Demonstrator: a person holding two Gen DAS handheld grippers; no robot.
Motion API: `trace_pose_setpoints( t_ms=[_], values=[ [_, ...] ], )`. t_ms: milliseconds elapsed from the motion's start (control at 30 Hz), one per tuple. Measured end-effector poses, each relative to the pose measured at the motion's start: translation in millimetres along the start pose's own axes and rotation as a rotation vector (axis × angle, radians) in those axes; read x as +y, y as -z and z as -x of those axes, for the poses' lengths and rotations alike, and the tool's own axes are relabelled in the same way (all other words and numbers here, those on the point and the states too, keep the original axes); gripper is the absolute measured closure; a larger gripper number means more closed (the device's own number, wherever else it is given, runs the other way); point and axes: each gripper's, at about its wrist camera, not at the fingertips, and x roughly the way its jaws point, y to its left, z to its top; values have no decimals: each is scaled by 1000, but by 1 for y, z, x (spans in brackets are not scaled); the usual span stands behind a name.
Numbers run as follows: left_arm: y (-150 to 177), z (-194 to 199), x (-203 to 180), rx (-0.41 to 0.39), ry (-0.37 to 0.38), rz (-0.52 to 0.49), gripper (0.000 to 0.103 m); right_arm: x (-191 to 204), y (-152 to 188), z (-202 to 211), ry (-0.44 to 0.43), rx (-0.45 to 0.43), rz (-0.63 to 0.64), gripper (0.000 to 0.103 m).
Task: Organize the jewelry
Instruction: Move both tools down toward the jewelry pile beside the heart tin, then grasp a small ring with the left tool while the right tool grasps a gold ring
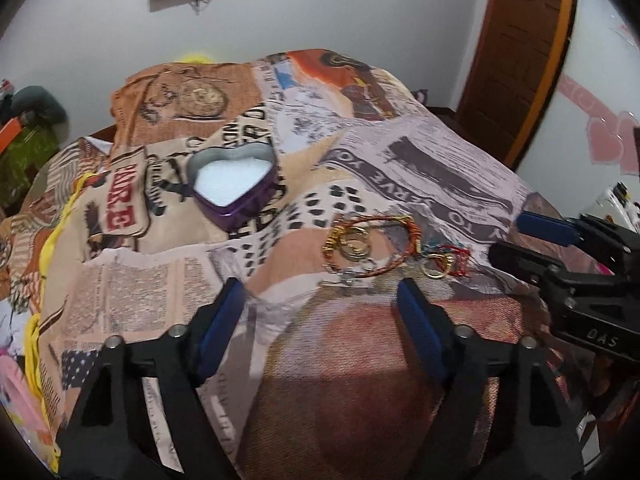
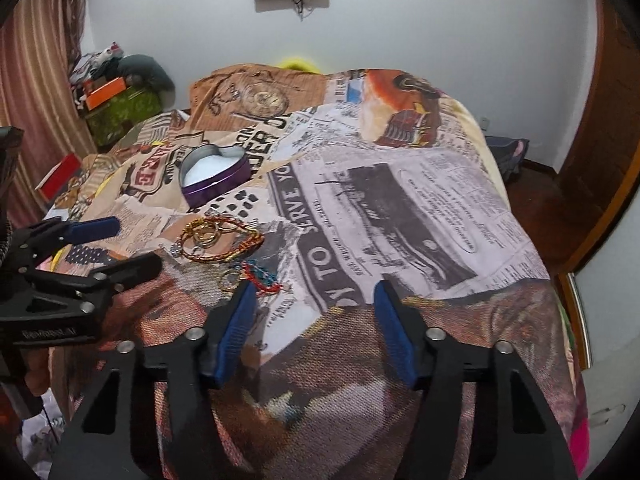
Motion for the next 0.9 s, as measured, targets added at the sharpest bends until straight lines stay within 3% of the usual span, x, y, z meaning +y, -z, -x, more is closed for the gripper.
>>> trace_pose_setpoints(
  t_ms=[133, 500, 900],
  values=[
    [-1, -10, -4, 32, 42, -11, 61, 3, -3, -4, -29, 3, 13, 61],
    [-4, -19, -1, 33, 78, -10, 91, 8, -5, -12, -84, 25, 9, 66],
    [0, -5, 2, 7, 99, 10, 96, 12, -7, -10, -99, 33, 10, 66]
  ],
)
